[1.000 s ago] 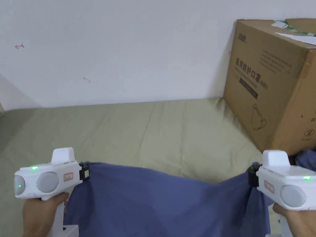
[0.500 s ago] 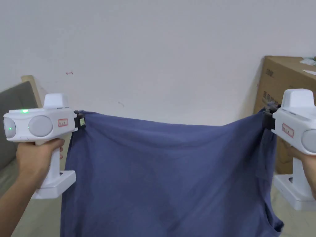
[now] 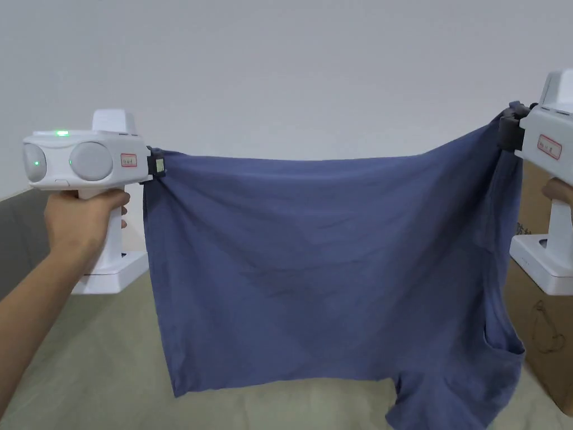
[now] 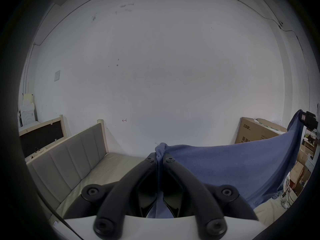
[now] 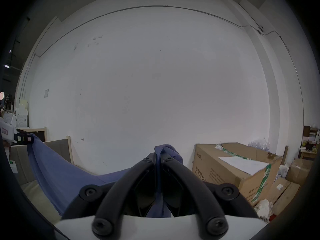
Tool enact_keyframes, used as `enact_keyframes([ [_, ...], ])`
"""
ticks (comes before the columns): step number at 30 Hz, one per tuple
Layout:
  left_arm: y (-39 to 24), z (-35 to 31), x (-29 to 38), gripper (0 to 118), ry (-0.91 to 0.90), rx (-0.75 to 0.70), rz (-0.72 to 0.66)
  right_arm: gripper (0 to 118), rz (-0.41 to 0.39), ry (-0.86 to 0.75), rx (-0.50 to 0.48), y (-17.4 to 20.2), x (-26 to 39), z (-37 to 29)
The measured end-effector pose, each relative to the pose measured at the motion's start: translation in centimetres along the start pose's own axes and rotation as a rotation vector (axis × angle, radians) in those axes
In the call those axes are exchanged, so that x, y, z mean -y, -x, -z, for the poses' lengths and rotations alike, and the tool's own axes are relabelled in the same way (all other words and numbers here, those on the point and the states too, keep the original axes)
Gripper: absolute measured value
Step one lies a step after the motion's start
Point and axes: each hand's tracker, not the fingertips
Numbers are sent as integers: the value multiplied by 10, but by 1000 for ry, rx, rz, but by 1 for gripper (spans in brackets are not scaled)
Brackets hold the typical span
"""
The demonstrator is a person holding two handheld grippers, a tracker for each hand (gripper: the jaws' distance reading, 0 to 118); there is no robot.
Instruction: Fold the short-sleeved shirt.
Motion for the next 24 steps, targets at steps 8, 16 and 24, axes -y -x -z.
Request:
enact_keyframes([
  [8, -5, 70, 28, 1, 53, 0, 17, 2, 28, 62, -23, -6, 50, 39],
  [16, -15, 110, 130, 1, 165, 31, 32, 2, 73, 223, -47, -14, 161, 78],
  [24, -12, 99, 229, 1, 289, 63, 23, 2, 167, 366, -74, -31, 278, 80],
])
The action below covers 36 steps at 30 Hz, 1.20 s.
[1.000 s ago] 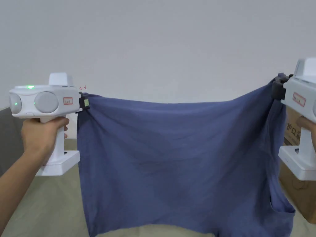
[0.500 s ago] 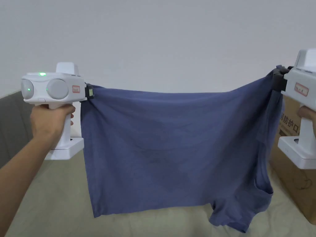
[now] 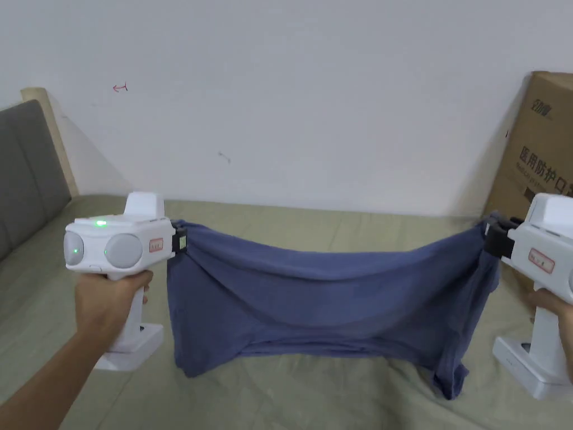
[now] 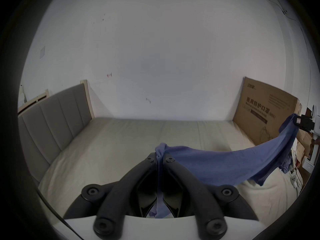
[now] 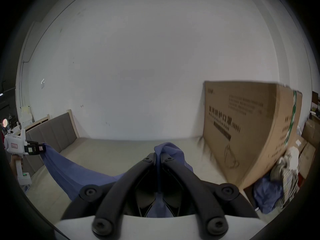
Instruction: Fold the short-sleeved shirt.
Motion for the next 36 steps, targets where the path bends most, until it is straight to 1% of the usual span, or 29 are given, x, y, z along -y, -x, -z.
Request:
enact_keyframes([
  [1, 1, -2, 12, 1, 7, 4, -1, 2, 8, 14, -9, -3, 11, -1],
  [2, 2, -4, 25, 1, 24, 4, -4, 2, 16, 31, -20, 9, 23, -21],
  [5, 8, -16, 60, 1, 69, 17, -23, 2, 55, 76, -51, 8, 58, -40],
  [6, 9, -22, 72, 1, 79, 23, -33, 2, 71, 87, -68, 16, 69, -59],
  [9, 11, -42, 105, 1, 117, 28, -37, 2, 83, 111, -76, 18, 100, -89],
  [12, 19, -59, 139, 1, 147, 31, -55, 2, 125, 143, -91, 22, 128, -130],
  [15, 21, -80, 169, 1, 187, 31, -70, 2, 147, 166, -96, 22, 152, -166],
  [17, 22, -96, 190, 1, 206, 21, -64, 2, 178, 187, -108, 23, 168, -191],
  [19, 25, -114, 207, 1, 222, 20, -92, 2, 202, 195, -134, 23, 181, -217],
  [22, 27, -139, 230, 1, 237, 20, -115, 2, 206, 206, -146, 27, 198, -250],
  [26, 26, -172, 257, 1, 264, 13, -104, 2, 210, 229, -161, 33, 219, -288],
  [29, 28, -192, 276, 1, 282, 5, -93, 2, 190, 260, -162, 39, 234, -312],
  [36, 38, -218, 313, 1, 339, -8, -74, 2, 144, 358, -112, 43, 268, -348],
])
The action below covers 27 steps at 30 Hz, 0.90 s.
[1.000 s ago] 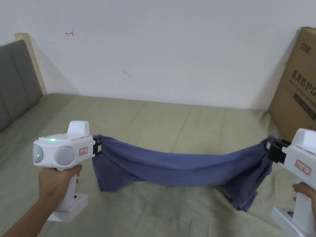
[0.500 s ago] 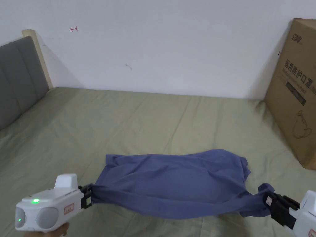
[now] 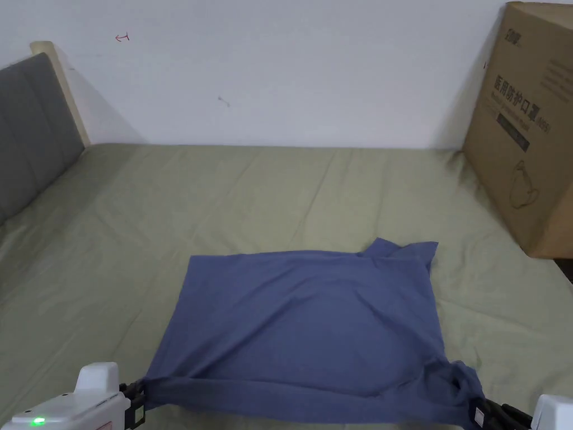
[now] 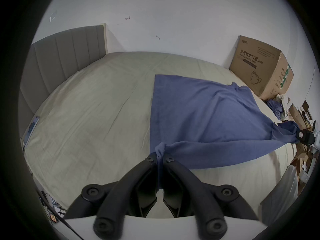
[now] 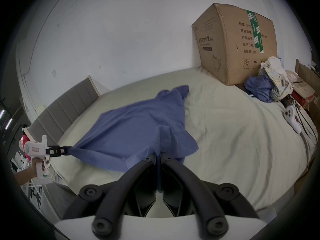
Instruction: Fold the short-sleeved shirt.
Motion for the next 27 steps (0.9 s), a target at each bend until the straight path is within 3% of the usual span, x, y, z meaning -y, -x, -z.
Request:
enact_keyframes([
  [7, 11, 0, 33, 1, 60, -13, 2, 2, 11, 104, 56, 0, 33, -1],
  [14, 8, 14, 48, 1, 130, -36, 21, 2, 90, 279, 203, -5, 49, 31],
  [18, 3, 14, 45, 4, 145, -45, 6, 2, 48, 321, 247, -2, 53, 47],
  [20, 5, 11, 40, 23, 159, -45, -23, 8, 44, 324, 250, 2, 50, 46],
  [21, 4, 9, 36, 39, 173, -51, -40, 20, 45, 323, 255, 5, 47, 43],
  [22, 3, 4, 31, 61, 175, -53, -46, 44, 39, 310, 261, 10, 43, 37],
  [23, 1, -1, 26, 86, 166, -51, -49, 76, 15, 272, 270, 14, 36, 32],
  [24, -3, -10, 20, 100, 145, -43, -48, 86, -2, 238, 266, 17, 29, 27],
  [27, -17, -38, -4, 105, -18, -37, -8, 88, -32, 95, 238, 30, -7, 6],
])
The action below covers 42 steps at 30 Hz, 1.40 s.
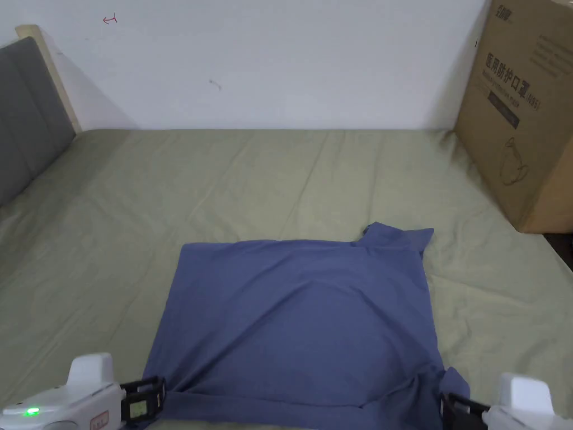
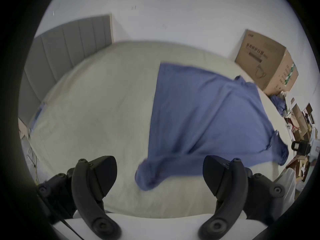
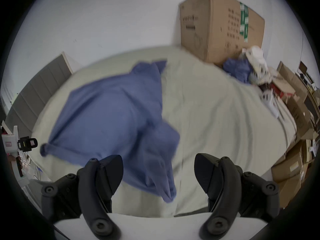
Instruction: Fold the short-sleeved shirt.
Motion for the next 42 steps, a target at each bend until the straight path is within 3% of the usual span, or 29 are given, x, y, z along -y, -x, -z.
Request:
enact_keyframes([
  [8, -39, -62, -66, 105, -332, -18, 47, 88, -83, -350, -8, 34, -80, -58],
  [14, -68, -82, -85, 100, -523, -62, 101, 88, -138, -511, 57, 58, -100, -79],
  [16, -75, -85, -85, 84, -552, -67, 109, 86, -143, -536, 76, 63, -101, -83],
  [18, -81, -85, -85, 54, -575, -63, 115, 76, -142, -558, 87, 67, -100, -86],
  [19, -83, -86, -83, 36, -585, -54, 114, 64, -139, -566, 89, 68, -99, -87],
  [20, -84, -86, -82, 12, -598, -45, 104, 39, -136, -569, 86, 68, -99, -88],
  [21, -84, -86, -82, 2, -603, -31, 92, 16, -135, -571, 84, 69, -98, -88],
  [22, -85, -86, -81, 0, -601, -22, 80, 2, -135, -573, 87, 70, -97, -88],
  [28, -78, -82, -76, 0, -550, 14, 67, 1, -149, -564, 78, 69, -94, -86],
  [38, -26, -28, -31, 0, -197, -12, 26, 1, -142, -519, 63, 64, -87, -80],
  [41, -11, -12, -10, 4, -105, -17, 7, 1, -158, -501, 65, 63, -85, -76],
  [42, -7, -6, -5, 11, -60, -35, 9, 1, -159, -492, 63, 62, -84, -75],
])
